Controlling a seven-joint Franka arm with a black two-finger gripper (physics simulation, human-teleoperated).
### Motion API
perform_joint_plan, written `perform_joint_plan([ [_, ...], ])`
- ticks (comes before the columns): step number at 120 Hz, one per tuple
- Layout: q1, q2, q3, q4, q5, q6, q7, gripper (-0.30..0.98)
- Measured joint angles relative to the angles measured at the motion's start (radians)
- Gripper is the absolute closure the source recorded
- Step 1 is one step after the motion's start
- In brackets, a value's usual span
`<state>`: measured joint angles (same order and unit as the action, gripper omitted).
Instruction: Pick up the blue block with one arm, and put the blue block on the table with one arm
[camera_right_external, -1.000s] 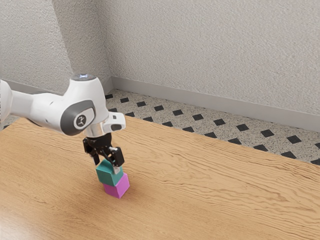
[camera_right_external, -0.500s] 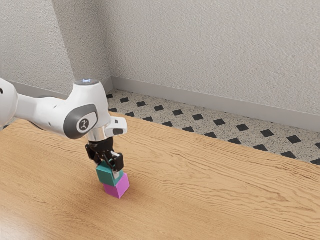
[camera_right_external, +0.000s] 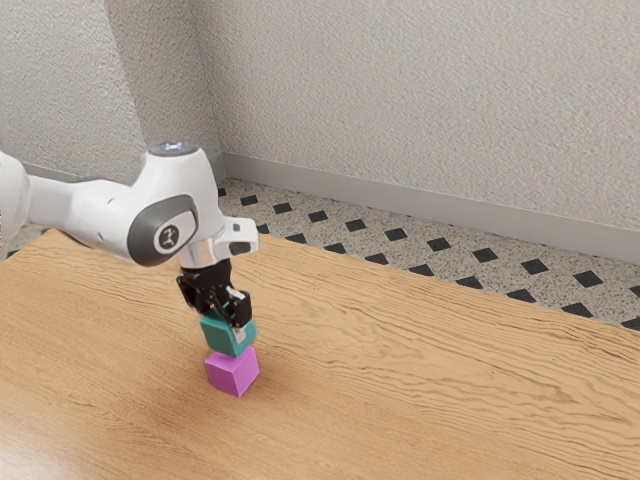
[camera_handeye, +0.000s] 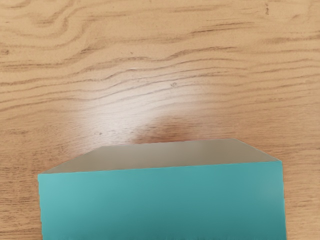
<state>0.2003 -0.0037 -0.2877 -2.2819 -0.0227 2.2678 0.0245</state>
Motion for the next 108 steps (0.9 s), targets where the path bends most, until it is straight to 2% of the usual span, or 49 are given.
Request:
perform_joint_plan([
  [23,-0.023,0.032,-0.020,0.029,0.004,-0.002,-0.009,0.38],
  [46,-0.177,0.089,-0.020,0.063,0.007,-0.005,-0.016,0.38],
  [56,-0.192,0.121,-0.020,0.069,0.007,-0.004,-0.017,0.37],
  [72,-0.183,0.141,-0.019,0.075,-0.002,-0.004,-0.012,0.21],
  [88,-0.191,0.137,-0.019,0.076,-0.008,-0.004,-0.007,0.11],
  [108,-0.188,0.015,-0.022,0.075,-0.005,-0.011,0.000,0.05],
])
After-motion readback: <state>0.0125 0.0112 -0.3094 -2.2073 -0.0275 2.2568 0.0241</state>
